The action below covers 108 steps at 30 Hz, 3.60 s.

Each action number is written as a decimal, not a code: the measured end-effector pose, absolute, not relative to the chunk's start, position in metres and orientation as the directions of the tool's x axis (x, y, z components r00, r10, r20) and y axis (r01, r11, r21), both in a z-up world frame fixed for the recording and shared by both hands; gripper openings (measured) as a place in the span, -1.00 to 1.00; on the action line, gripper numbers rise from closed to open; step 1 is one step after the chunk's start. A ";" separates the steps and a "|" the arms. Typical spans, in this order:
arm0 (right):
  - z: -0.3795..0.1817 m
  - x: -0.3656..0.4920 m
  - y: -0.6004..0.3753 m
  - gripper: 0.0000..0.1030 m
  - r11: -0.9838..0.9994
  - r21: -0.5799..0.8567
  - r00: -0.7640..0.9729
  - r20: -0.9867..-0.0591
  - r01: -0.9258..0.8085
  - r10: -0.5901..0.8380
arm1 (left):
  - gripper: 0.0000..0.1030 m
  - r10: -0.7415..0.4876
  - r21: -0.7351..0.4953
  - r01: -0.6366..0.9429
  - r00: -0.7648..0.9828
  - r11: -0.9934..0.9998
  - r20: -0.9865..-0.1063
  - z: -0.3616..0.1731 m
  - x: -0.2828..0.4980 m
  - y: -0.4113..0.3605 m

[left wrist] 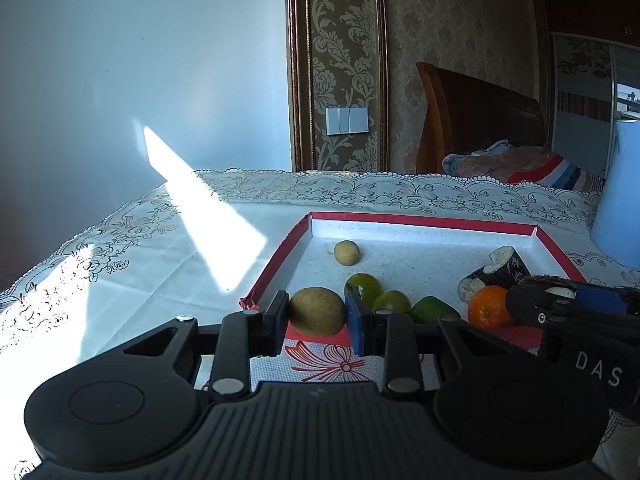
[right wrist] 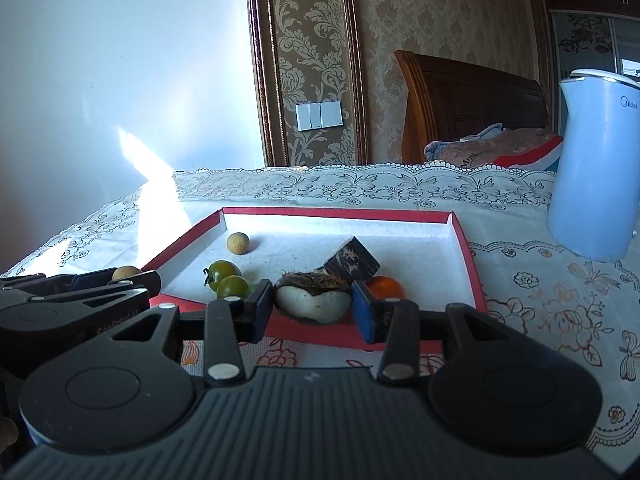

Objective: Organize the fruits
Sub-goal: 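Carry the yellow fruit in left tool and eggplant slice in right tool over the tray, then open left tool to drop the yellow fruit while right tool releases the eggplant slice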

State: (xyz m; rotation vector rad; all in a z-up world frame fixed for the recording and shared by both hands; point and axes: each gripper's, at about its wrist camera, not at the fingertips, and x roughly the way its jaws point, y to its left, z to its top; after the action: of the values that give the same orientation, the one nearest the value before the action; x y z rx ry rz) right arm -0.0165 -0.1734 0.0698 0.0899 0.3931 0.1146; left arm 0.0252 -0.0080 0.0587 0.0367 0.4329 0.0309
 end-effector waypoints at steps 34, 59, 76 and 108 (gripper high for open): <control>0.065 0.059 -0.159 -0.21 0.989 0.033 0.910 -0.387 -0.146 0.147 | -0.42 0.034 0.012 -0.032 0.862 0.999 -0.506 0.044 0.118 -0.012; 0.058 0.058 -0.156 -0.22 0.993 -0.016 0.931 -0.350 -0.118 0.105 | -0.42 0.003 0.004 -0.001 0.870 1.000 -0.493 0.038 0.126 -0.013; 0.058 0.061 -0.157 -0.21 0.994 -0.006 0.930 -0.354 -0.112 0.103 | -0.42 0.019 0.025 -0.007 0.858 1.000 -0.514 0.040 0.133 -0.015; 0.056 0.057 -0.158 -0.21 0.995 -0.009 0.941 -0.326 -0.095 0.086 | 0.44 0.023 0.019 -0.016 0.881 1.000 -0.473 0.039 0.129 -0.012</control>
State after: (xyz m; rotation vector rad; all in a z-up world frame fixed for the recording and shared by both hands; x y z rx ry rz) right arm 0.0567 -0.1580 0.0561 -0.0250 0.3311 0.0923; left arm 0.1294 -0.0124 0.0390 0.0142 0.4934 0.0206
